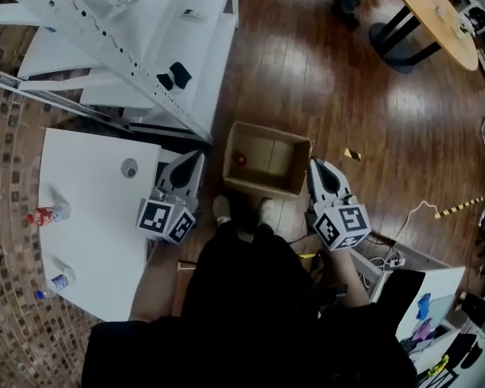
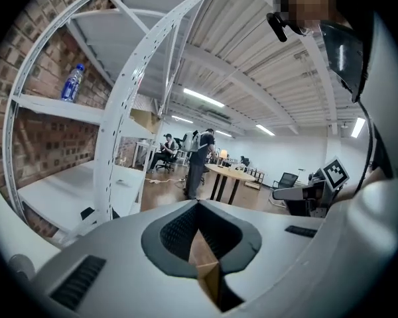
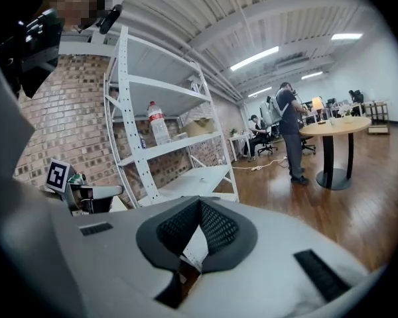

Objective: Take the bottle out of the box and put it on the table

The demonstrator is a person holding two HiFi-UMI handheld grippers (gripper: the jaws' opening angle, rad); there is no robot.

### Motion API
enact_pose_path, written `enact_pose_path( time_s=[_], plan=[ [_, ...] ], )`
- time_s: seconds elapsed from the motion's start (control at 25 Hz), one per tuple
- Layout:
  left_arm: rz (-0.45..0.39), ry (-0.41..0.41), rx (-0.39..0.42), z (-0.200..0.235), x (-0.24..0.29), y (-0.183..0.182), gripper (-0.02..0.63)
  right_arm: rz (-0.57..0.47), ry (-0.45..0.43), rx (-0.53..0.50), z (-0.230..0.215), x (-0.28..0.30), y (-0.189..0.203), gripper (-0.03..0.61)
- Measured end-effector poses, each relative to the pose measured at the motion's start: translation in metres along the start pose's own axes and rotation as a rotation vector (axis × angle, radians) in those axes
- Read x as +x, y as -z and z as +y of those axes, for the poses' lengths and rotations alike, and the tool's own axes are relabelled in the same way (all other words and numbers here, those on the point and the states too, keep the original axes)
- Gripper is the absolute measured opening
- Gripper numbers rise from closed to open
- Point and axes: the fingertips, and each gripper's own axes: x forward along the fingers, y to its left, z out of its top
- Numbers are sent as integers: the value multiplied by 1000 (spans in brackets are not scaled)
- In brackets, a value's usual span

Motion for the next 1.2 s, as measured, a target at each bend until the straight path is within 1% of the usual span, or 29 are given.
enact_pose_path(
  time_s=[0.2, 0.4, 0.48, 0.6, 0.68, 0.76, 0.84, 0.92, 1.04, 1.12, 1.2],
  plan=[
    [31, -8, -16, 4, 3, 15, 5, 44, -20, 22, 6, 11, 21, 5],
    [89, 25, -30, 9, 11, 35, 5, 65, -27, 10, 12, 26, 33, 5],
    [113, 30, -38, 18, 17, 48, 5, 65, -69, -33, 22, 34, 36, 5],
    [161, 29, -61, 32, 24, 79, 5, 72, -135, -147, 38, 46, 46, 5],
    [191, 45, -57, 36, 25, 97, 5, 94, -149, -221, 43, 53, 62, 5],
    [214, 61, -57, 38, 29, 117, 5, 120, -146, -245, 41, 59, 78, 5],
    [234, 61, -70, 43, 33, 140, 5, 137, -154, -238, 38, 67, 95, 5],
    [252, 47, -80, 49, 34, 168, 5, 152, -181, -232, 37, 77, 115, 5],
    [268, 18, -93, 58, 35, 220, 5, 189, -222, -240, 28, 90, 155, 5],
    [276, -6, -102, 70, 45, 263, 5, 198, -245, -299, 15, 105, 184, 5],
    [295, -31, -92, 86, 57, 308, 5, 192, -271, -373, 3, 122, 218, 5]
  ],
)
